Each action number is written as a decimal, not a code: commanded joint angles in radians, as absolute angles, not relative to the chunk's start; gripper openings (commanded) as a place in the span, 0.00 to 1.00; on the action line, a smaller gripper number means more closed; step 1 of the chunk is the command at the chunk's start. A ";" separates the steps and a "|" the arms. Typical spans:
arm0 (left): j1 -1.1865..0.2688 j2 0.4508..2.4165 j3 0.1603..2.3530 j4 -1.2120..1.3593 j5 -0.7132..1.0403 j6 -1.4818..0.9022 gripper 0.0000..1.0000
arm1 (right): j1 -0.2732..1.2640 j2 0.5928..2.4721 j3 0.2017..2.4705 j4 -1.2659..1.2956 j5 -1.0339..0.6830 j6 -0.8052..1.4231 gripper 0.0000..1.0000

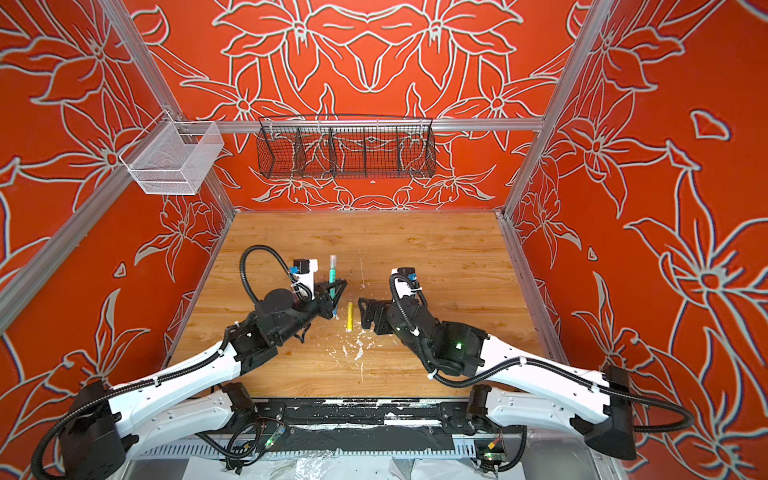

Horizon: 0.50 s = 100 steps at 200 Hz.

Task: Insert the pens into the pen caps
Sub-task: 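Open the right gripper and lift it off the capped green marker, then lower the capped green marker with the left gripper while the right draws back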

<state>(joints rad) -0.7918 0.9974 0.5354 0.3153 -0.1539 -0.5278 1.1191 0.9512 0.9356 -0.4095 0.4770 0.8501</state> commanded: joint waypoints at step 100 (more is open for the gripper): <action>-0.993 1.342 0.638 -0.004 -0.396 -0.849 0.00 | 0.801 0.789 0.538 0.101 0.907 0.177 0.98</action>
